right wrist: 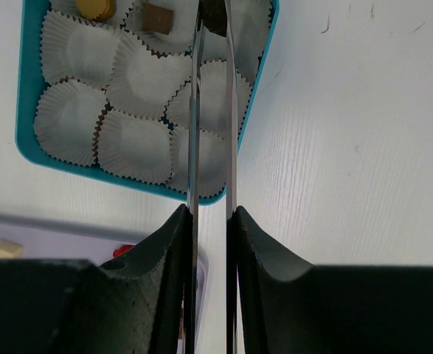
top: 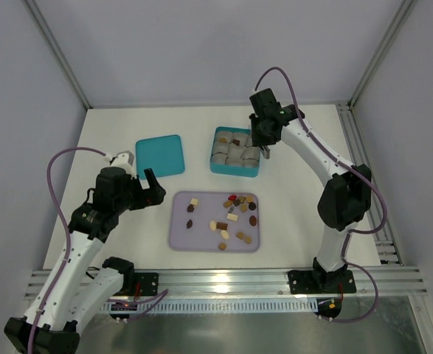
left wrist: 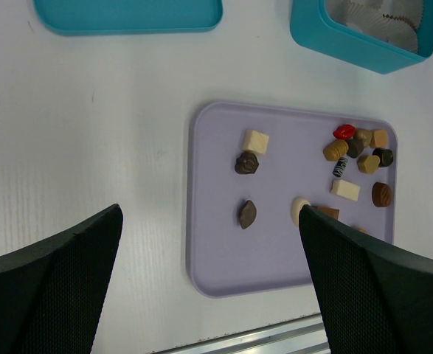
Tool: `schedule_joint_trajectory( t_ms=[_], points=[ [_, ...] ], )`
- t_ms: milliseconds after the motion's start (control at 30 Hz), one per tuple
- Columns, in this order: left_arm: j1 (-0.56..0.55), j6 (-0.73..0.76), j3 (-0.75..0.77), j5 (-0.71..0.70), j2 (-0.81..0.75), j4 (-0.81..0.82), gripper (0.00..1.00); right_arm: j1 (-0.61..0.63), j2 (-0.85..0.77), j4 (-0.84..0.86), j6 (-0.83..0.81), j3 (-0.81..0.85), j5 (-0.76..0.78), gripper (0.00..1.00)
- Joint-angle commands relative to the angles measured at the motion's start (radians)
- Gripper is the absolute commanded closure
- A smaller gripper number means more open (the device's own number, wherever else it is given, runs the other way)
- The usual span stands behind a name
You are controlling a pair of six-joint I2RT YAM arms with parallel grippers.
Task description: Pack the chocolate
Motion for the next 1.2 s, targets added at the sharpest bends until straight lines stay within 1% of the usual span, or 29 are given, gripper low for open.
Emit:
schedule_joint_trajectory(
  t_ms=[0, 333, 467, 600, 733, 867, 1100, 1167],
  points=[
    [-0.003, -0.003, 0.004, -0.01, -0.001, 0.011, 0.0, -0.006, 0.031, 0.018, -0.026, 0.085, 0.028, 0.7],
    [-0.003, -0.003, 0.004, -0.012, 0.002, 0.011, 0.0, -0.006, 0.071, 0.049, -0.011, 0.026, 0.021, 0.69],
    [-0.005, -0.003, 0.004, -0.01, 0.0, 0.009, 0.0, -0.006, 0.077, 0.058, -0.009, 0.01, 0.022, 0.64],
    [-0.005, -0.003, 0.004, -0.01, 0.002, 0.011, 0.0, -0.007, 0.079, 0.058, -0.009, 0.012, 0.016, 0.62],
    [-0.003, -0.002, 0.004, -0.012, 0.0, 0.011, 0.0, -0.007, 0.074, 0.05, -0.014, 0.018, 0.018, 0.59],
    [-0.005, -0.003, 0.004, -0.01, 0.0, 0.009, 0.0, -0.006, 0.059, 0.041, -0.017, 0.023, 0.016, 0.58],
    [-0.005, -0.003, 0.004, -0.012, -0.001, 0.009, 0.0, 0.016, -0.05, 0.014, -0.012, 0.007, -0.004, 0.58],
    [-0.005, -0.003, 0.004, -0.01, 0.0, 0.009, 0.0, 0.037, -0.119, 0.01, -0.009, -0.037, -0.027, 0.58]
  ],
)
